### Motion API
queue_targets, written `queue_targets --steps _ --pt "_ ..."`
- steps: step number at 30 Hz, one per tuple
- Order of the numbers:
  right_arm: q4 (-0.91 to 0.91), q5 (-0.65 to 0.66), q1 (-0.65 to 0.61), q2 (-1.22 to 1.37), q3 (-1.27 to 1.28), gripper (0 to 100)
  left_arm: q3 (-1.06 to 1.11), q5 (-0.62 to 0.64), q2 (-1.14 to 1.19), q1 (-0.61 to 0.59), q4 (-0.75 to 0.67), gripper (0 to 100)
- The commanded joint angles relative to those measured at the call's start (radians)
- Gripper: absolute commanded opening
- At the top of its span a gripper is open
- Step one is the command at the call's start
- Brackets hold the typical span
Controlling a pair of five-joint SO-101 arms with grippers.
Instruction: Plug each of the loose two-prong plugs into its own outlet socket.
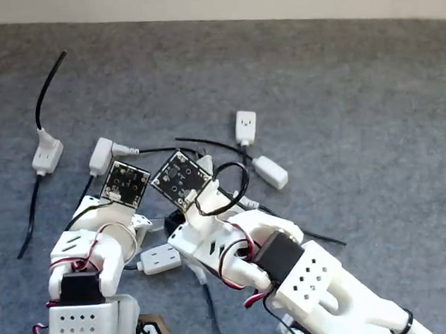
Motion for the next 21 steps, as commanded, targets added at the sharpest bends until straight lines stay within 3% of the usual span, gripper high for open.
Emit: queue_targets --steps 1,6,9,13,18,21 --pt "0.019 -0.003 0.015 -0.031 -0.05 0.6 -0.015 0.008 -0.012 -0.021 -0.021 43" --pt "-0.002 0.064 0.11 -0.027 0.183 0.6 -0.068 -0.044 -0.002 -0.173 -0.072 43" --pt "-0.068 0.058 0.13 -0.027 0.341 0.9 -0.073 -0.049 -0.001 -0.237 -0.104 43" --pt "-0.071 -0.011 0.117 -0.022 0.354 1.0 -0.101 -0.049 0.001 -0.294 -0.106 43" --pt "-0.071 -0.187 -0.01 -0.022 0.352 1.3 -0.124 -0.052 0.001 -0.354 -0.104 43" --pt "-0.07 -0.258 -0.094 -0.022 0.361 6.7 -0.124 -0.052 0.001 -0.378 -0.104 43"
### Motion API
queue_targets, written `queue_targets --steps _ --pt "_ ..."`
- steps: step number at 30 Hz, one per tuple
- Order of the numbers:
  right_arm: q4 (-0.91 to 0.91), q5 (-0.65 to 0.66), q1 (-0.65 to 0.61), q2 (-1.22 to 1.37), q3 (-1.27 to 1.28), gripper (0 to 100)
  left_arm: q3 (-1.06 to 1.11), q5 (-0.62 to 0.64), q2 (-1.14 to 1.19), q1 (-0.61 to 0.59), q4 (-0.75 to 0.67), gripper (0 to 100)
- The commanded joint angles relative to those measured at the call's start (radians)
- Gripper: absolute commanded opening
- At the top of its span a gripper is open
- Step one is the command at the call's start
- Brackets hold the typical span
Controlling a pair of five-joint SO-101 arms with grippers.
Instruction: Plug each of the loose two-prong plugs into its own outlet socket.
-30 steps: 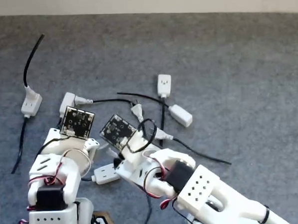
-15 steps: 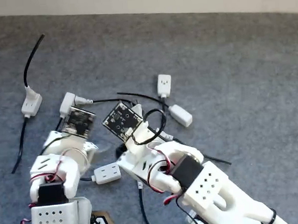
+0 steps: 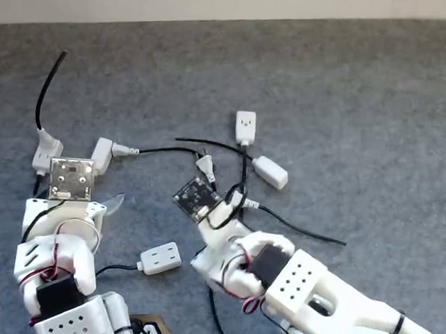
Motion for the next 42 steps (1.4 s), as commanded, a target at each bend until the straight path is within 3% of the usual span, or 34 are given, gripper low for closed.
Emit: queue_targets --steps 1,6,12,20,35,42 --pt "-0.012 -0.117 -0.124 -0.018 0.004 9.8 -0.045 -0.009 -0.001 -0.045 -0.02 43" --pt "0.015 -0.239 -0.134 -0.018 0.068 24.5 -0.047 -0.009 -0.001 -0.064 -0.021 43" --pt "0.012 -0.374 -0.035 -0.016 0.079 24.8 -0.047 -0.009 -0.001 -0.059 -0.015 43" --pt "0.007 -0.382 -0.025 0.019 0.091 24.8 -0.047 -0.009 -0.001 -0.059 -0.015 43" --pt "-0.041 -0.384 -0.104 0.446 -0.147 24.8 -0.047 -0.009 -0.001 -0.064 -0.015 43" --pt "-0.039 -0.377 -0.151 0.344 -0.176 24.8 -0.047 -0.009 -0.001 -0.064 -0.02 43"
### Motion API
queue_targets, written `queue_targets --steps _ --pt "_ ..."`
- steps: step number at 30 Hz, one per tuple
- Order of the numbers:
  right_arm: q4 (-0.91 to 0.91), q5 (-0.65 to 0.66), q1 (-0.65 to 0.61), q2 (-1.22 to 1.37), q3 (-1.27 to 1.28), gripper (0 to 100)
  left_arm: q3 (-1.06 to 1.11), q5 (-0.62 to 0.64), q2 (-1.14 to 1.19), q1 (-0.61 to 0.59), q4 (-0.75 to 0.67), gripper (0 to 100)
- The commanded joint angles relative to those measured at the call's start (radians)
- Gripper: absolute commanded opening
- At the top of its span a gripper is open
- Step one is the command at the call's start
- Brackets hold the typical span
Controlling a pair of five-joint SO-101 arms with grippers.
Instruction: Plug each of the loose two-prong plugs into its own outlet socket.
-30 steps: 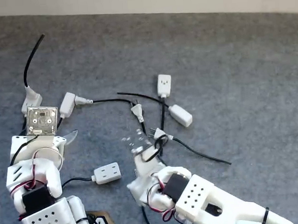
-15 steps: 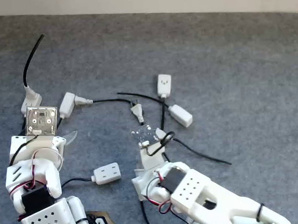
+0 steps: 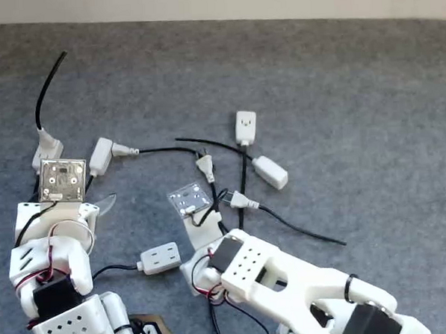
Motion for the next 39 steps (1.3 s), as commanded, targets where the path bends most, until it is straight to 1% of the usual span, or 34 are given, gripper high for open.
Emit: queue_targets --steps 1,4,9,12,19,24,28,32,34,36,38,39 --pt "-0.013 -0.005 -0.071 -0.117 -0.048 24.8 -0.047 -0.006 -0.001 -0.008 -0.017 43" --pt "-0.028 -0.009 -0.114 -0.145 -0.025 24.8 -0.05 -0.006 -0.001 -0.008 -0.017 43" --pt "-0.119 -0.009 -0.117 -0.101 0.054 24.8 -0.073 -0.006 -0.001 -0.01 -0.011 43" --pt "-0.131 -0.009 -0.113 -0.065 0.07 24.8 -0.073 -0.006 -0.001 -0.01 -0.011 43" --pt "-0.13 -0.011 -0.031 0.035 0.073 24.6 -0.073 -0.006 -0.001 -0.01 -0.011 43" --pt "-0.128 -0.011 -0.024 0.09 0.065 13.5 -0.077 -0.006 -0.001 -0.024 -0.012 43" --pt "-0.128 -0.009 -0.067 0.097 0.07 13.1 -0.091 -0.006 -0.001 -0.031 -0.011 43" --pt "-0.131 -0.008 -0.079 0.104 0.071 12.9 -0.116 -0.006 0.001 -0.077 -0.011 43" --pt "-0.131 -0.005 -0.053 0.105 0.068 9.4 -0.12 -0.006 0.001 -0.096 -0.011 43" --pt "-0.13 -0.002 0.018 0.101 0.062 0.2 -0.117 -0.006 0.001 -0.113 -0.011 43" --pt "-0.127 0.035 0.114 0.096 0.041 1.7 -0.114 -0.006 0.001 -0.128 -0.011 43" --pt "-0.124 0.091 0.165 0.097 0.025 1.2 -0.114 -0.006 0.001 -0.133 -0.011 43"
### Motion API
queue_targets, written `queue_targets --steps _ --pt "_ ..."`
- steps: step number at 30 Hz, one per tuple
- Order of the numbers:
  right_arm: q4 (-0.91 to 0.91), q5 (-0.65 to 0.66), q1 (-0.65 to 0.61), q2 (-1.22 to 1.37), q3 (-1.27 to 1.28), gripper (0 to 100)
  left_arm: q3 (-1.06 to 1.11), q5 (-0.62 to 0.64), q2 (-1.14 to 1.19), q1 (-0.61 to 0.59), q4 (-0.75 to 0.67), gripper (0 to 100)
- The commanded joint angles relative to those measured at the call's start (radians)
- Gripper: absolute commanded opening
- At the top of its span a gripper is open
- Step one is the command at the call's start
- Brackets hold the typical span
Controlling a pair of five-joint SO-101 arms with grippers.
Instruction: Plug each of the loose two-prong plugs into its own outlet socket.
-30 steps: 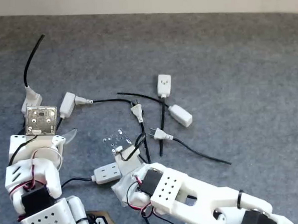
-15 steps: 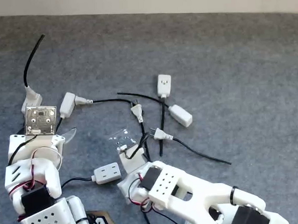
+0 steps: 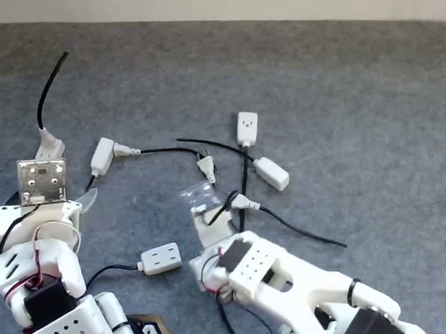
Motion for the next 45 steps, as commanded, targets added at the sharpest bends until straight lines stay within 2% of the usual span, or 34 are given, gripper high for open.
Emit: queue_targets --steps 1,4,5,7,10,14,17,22,26,34,41,45 --pt "0.012 0.187 0.193 0.022 -0.061 0.6 -0.036 -0.006 0.001 -0.035 -0.011 43" --pt "0.12 0.601 0.351 0.022 -0.148 0.5 -0.036 -0.044 0.002 -0.038 0.003 43" --pt "0.166 0.686 0.398 0.025 -0.189 0.5 -0.044 -0.052 0.016 -0.038 0.023 43" --pt "0.255 0.753 0.467 0.022 -0.283 0.5 -0.077 -0.054 0.071 -0.038 0.054 43" --pt "0.424 0.89 0.492 0.021 -0.456 0.5 -0.194 -0.054 0.237 -0.031 0.118 43" --pt "0.622 1.066 0.499 0.022 -0.687 0.5 -0.461 -0.057 0.595 0.001 0.278 43" --pt "0.668 1.204 0.556 0.031 -0.768 0.5 -0.702 -0.118 0.911 0.007 0.43 43" --pt "0.467 1.272 0.628 0.065 -0.661 0.5 -1.059 -0.204 1.379 0.002 0.597 43" --pt "0.255 1.269 0.647 0.16 -0.585 0.5 -1.276 -0.258 1.606 -0.027 0.657 43" --pt "0.186 1.272 0.679 0.487 -0.719 0.5 -1.475 -0.381 1.813 -0.139 0.652 43" --pt "0.074 1.269 0.68 0.53 -0.722 1.0 -1.55 -0.388 1.922 -0.163 0.652 43" --pt "0.074 1.274 0.688 0.544 -0.707 7.9 -1.572 -0.388 1.945 -0.162 0.652 43"
